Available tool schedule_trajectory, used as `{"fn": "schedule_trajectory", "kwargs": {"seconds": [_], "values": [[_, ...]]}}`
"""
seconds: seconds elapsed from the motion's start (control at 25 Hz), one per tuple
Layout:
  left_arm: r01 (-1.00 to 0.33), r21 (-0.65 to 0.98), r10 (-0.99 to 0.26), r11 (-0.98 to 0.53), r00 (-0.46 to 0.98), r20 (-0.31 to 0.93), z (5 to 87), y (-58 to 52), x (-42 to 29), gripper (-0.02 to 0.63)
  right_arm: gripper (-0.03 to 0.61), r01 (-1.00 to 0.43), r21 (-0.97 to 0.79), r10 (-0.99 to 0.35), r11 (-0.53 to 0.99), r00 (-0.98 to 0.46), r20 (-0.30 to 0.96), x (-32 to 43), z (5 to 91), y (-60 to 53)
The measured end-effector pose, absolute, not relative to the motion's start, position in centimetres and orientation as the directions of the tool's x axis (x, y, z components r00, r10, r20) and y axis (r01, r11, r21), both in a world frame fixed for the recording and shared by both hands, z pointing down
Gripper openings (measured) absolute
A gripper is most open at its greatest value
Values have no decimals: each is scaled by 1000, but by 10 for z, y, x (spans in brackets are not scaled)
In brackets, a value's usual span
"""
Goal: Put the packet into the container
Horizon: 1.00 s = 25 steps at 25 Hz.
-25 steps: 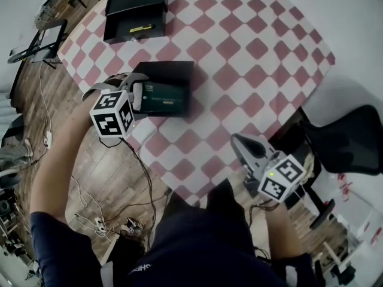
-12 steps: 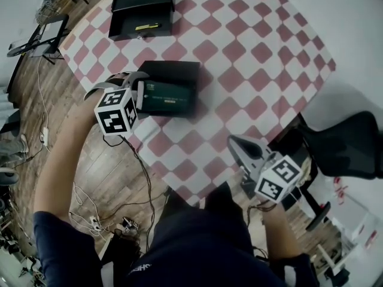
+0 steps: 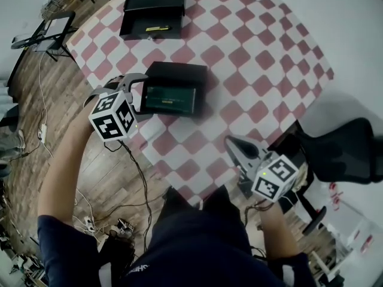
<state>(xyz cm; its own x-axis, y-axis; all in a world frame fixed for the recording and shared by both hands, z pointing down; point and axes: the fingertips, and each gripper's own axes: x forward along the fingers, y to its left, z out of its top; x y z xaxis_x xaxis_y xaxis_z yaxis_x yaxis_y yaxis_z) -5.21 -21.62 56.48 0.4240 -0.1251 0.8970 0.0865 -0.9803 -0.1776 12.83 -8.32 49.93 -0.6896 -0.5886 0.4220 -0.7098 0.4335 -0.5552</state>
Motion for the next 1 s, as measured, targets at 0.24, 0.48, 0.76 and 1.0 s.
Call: {"fn": "schedule_trajectory", "kwargs": {"seconds": [0.24,0.48,0.76,1.0], "values": [[-121,-168,-207,-978,617,759,525,-204,-39,446,17,-717,-519,-601,466,-687,409,121,479,-83],[-289,-144,-317,-946,745,587,476,-172,-36,266,17,-721,-483,-609,496,-686,398,110,455,-78],[-421,-101,-416,-901,777,473,445,-122,-41,179,17,-711,-451,-605,539,-700,379,96,435,-68],[-508,-79,-493,-858,771,403,426,-91,-52,104,16,-700,-421,-602,576,-712,361,85,417,-60]]}}
